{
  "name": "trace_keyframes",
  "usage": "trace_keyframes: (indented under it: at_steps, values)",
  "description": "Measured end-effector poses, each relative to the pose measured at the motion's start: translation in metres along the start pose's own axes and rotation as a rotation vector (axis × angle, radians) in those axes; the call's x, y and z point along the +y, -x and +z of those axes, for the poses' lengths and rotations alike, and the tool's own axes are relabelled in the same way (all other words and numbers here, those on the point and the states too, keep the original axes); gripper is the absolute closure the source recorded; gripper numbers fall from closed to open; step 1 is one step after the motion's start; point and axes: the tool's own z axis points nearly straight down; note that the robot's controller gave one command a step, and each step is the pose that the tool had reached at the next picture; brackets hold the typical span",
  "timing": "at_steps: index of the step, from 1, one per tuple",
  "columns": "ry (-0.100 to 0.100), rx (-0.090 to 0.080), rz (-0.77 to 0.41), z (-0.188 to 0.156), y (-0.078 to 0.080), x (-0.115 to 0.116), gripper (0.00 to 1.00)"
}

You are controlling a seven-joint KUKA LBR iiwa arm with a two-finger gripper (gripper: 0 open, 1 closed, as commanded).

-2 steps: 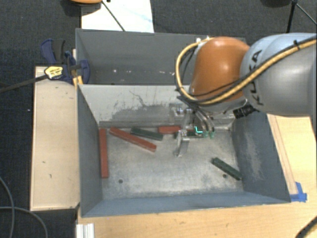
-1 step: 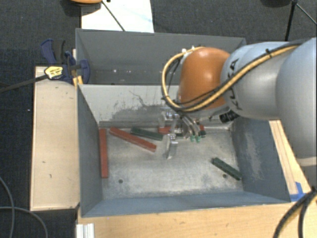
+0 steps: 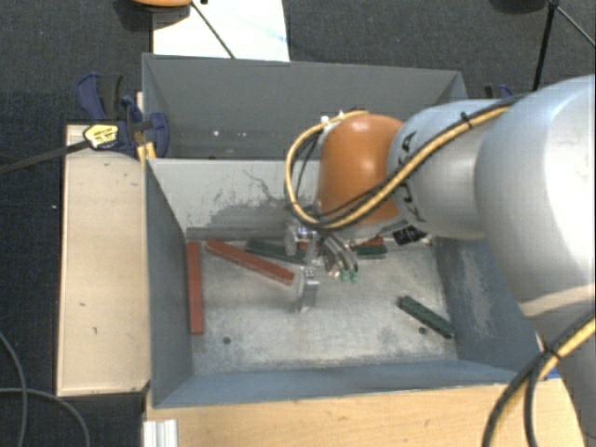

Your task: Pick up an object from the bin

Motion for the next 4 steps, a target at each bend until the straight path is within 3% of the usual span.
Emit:
trace_keyframes:
  at_steps: [1, 2, 3, 4]
  values:
    - [-0.001, 0.000, 0.110, 0.006, -0.002, 0.011, 0.00]
    - [0.000, -0.001, 0.081, 0.004, 0.006, 0.042, 1.00]
    - [0.000, -0.001, 0.081, 0.004, 0.005, 0.042, 1.00]
    - [0.000, -0.001, 0.106, -0.140, -0.016, 0.036, 1.00]
